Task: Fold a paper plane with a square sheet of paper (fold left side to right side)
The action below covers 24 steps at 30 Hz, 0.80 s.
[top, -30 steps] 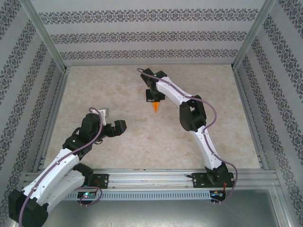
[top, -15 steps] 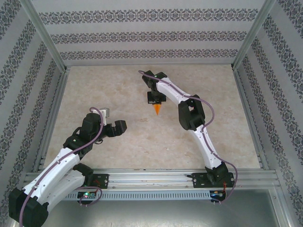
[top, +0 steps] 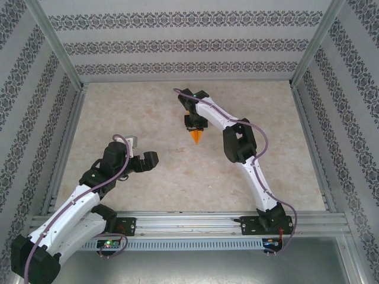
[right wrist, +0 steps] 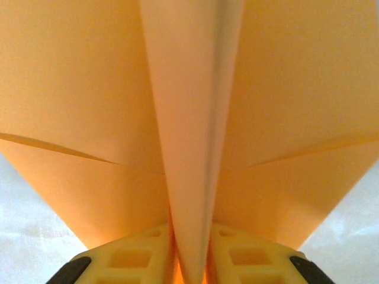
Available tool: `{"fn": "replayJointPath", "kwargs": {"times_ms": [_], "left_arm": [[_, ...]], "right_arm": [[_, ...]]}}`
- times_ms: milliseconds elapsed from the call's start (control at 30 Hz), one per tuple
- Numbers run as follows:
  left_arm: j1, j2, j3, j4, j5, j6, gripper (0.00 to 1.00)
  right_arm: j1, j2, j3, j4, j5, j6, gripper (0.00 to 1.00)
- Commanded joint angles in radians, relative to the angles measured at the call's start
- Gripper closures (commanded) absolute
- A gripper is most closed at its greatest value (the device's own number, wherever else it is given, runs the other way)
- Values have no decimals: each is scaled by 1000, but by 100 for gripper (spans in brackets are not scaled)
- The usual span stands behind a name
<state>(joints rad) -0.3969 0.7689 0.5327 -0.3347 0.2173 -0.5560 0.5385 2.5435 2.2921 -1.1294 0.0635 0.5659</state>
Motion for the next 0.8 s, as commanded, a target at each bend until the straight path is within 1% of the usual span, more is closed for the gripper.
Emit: {"fn": "replayJointPath", "kwargs": {"times_ms": [0,300,467,767], "left_arm": [[17,-1,9,-29,-2,27,0],[19,-3,16,-43,-10,33,0],[20,-3,14,-43,-10,33,0],[18,-3,13,-43,-10,30,0]], "right_arm": [[-9,-3,-40,-8,1,9,75],[-12,-30,-69,2,1,9,63],[-11,-59,-80,12,-2,2,58],[-6,-96,-85,7,-3,-15,58]]}}
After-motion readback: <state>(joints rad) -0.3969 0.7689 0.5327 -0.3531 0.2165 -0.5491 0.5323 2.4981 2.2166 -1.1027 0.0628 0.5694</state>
